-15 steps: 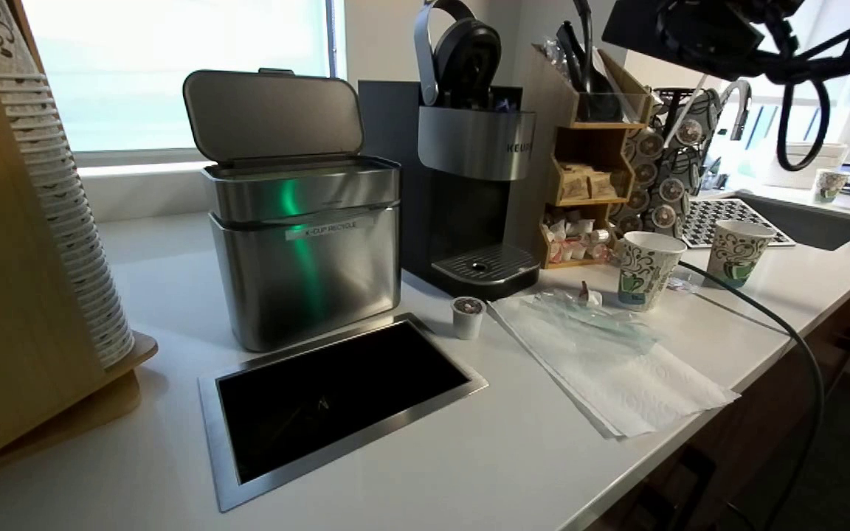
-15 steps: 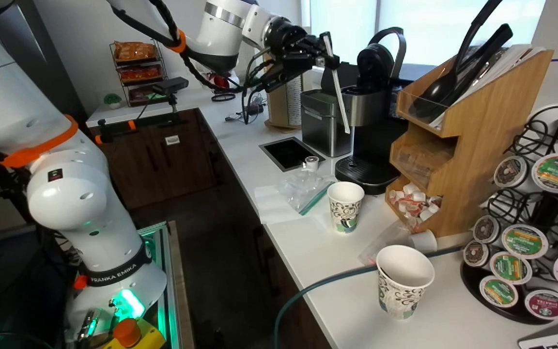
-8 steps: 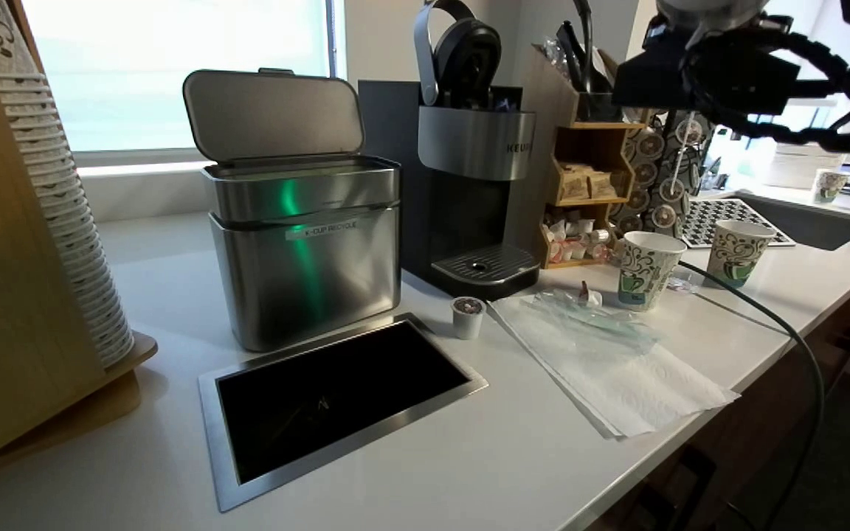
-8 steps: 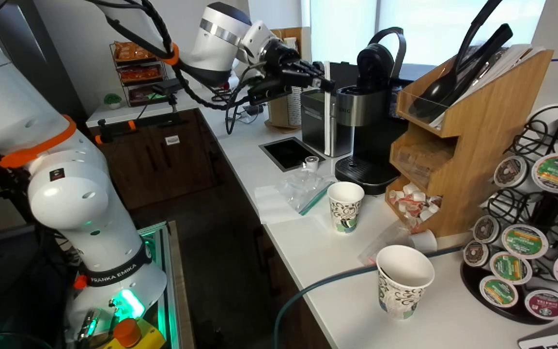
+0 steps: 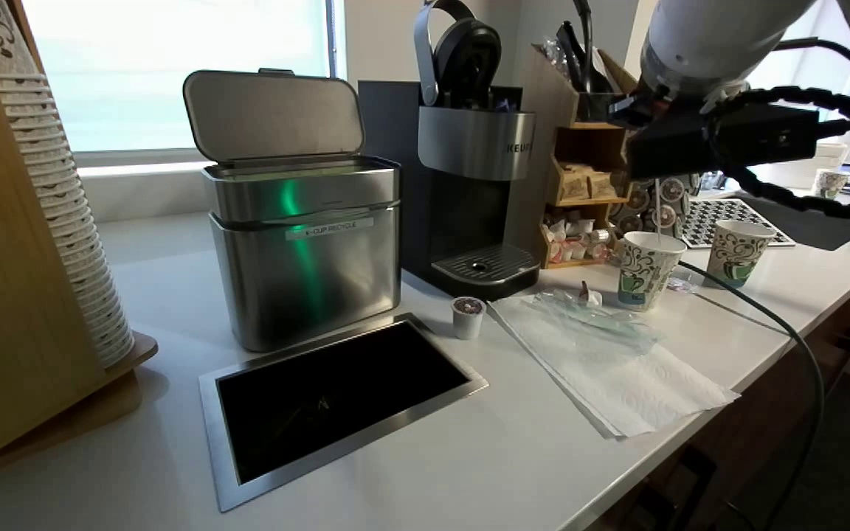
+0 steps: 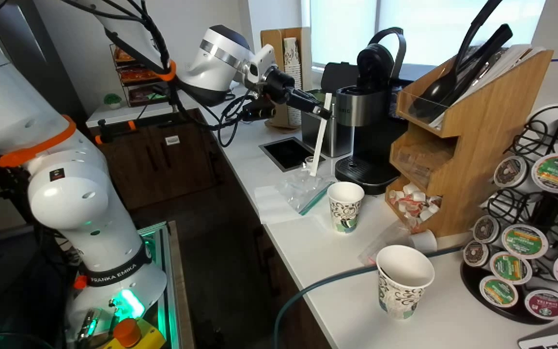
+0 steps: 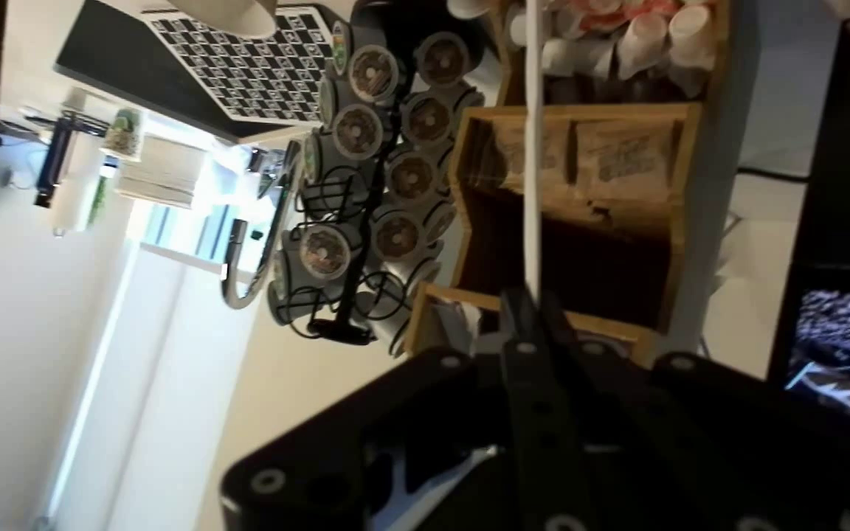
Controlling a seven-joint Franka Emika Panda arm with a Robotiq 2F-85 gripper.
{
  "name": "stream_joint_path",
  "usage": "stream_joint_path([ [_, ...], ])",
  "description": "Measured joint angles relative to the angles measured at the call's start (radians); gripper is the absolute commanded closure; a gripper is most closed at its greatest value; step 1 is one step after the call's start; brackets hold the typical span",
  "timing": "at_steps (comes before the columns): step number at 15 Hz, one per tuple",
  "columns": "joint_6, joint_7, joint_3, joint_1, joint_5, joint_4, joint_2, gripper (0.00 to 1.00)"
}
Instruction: Stir the contents of the cup
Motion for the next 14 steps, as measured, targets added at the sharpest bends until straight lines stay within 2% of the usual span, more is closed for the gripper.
stream_joint_path([
  [3,0.146,-0.094,-0.029,-0.006,-0.03,-0.027,0.006,0.98],
  [4,0.158,-0.101,-0.032,-0.01,-0.031,-0.028,0.007,0.98],
  [9,0.156,-0.118,-0.026,-0.013,-0.031,-0.021,0.009,0.99],
  [14,0.15,-0.322,-0.013,-0.012,-0.032,-0.023,0.062,0.99],
])
